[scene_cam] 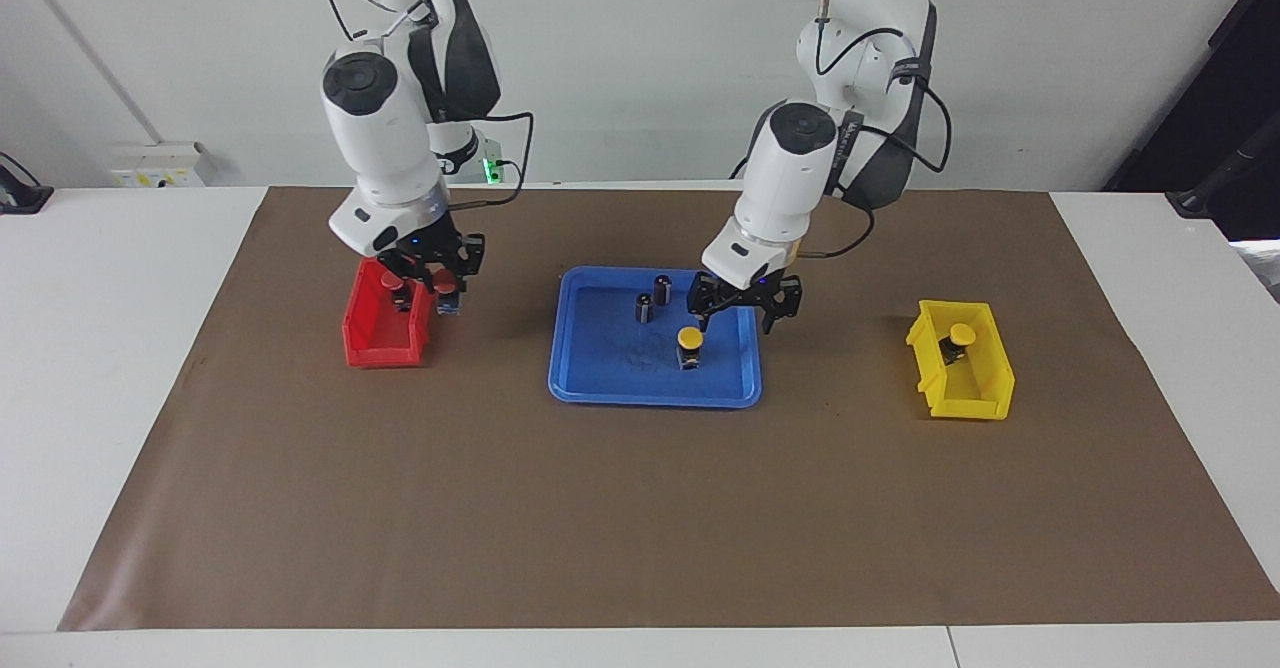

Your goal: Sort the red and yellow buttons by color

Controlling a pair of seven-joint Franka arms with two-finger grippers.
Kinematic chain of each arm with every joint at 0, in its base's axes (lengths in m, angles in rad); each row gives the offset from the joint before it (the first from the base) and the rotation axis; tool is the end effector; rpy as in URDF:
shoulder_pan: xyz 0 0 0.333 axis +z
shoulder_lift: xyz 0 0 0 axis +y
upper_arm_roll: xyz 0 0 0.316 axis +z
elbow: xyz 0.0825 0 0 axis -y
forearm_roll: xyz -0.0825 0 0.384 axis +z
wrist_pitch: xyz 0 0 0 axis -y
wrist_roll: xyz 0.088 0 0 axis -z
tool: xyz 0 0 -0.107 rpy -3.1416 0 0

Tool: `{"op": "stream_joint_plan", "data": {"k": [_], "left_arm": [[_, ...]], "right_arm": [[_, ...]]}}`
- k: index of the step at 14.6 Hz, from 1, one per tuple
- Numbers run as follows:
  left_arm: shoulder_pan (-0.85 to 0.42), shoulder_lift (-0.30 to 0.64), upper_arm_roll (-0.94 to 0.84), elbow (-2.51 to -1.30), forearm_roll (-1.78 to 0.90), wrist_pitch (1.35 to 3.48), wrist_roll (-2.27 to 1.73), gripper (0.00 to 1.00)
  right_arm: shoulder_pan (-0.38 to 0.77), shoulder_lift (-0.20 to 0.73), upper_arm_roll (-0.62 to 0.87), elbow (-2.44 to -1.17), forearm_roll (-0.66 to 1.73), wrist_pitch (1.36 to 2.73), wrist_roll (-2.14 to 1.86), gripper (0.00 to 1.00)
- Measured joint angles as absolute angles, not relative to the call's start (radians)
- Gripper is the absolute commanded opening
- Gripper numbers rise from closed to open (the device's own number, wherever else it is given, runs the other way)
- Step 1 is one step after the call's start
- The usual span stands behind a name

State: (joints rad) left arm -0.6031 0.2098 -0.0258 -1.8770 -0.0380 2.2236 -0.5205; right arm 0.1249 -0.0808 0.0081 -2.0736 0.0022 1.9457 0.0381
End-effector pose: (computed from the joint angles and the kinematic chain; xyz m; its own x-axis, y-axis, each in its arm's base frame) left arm 0.5035 -0.3668 0.4132 0.9918 -0.0809 0.0988 -0.0909 -0.9907 0.1009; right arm 0.5190 0.0697 0.4616 0.9945 0.0938 -0.0471 0.0939 -0.9956 0.0004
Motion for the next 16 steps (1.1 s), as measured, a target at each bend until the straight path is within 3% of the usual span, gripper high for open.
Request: {"op": "stream_joint_plan", "data": {"k": [4, 6, 7, 8, 9, 10, 16], "left_arm": [[-0.661, 0.263, -0.024, -1.876, -0.031, 2.249, -0.568, 0.97], [-0.663, 0.29, -0.024, -1.876, -0.017, 2.267, -0.578, 0.86], [-0.663, 0.3, -0.023, -1.876, -0.016, 2.273, -0.579, 0.75], [-0.663, 0.307, -0.022, -1.876, -0.016, 2.278, -0.582, 0.46], [-0.663, 0.31, -0.021, -1.876, -0.016, 2.281, -0.593, 0.06], [-0.663, 0.31, -0.021, -1.876, -0.016, 2.282, -0.619, 0.01], [-0.677, 0.31, -0.021, -1.836, -0.013, 2.244, -0.707, 0.01]], "right_arm": [[-0.044, -0.108, 0.005, -2.142, 0.005, 1.999, -0.168, 0.14], [-0.078, -0.118, 0.004, -2.189, 0.021, 2.052, -0.195, 0.14], [-0.079, -0.123, 0.005, -2.214, 0.041, 2.082, -0.195, 0.14], [-0.076, -0.126, 0.008, -2.236, 0.064, 2.11, -0.195, 0.14], [-0.072, -0.126, 0.01, -2.253, 0.076, 2.137, -0.195, 0.14], [-0.07, -0.126, 0.015, -2.268, 0.08, 2.158, -0.195, 0.14], [-0.073, -0.127, 0.015, -2.332, 0.081, 2.194, -0.24, 0.14]]}}
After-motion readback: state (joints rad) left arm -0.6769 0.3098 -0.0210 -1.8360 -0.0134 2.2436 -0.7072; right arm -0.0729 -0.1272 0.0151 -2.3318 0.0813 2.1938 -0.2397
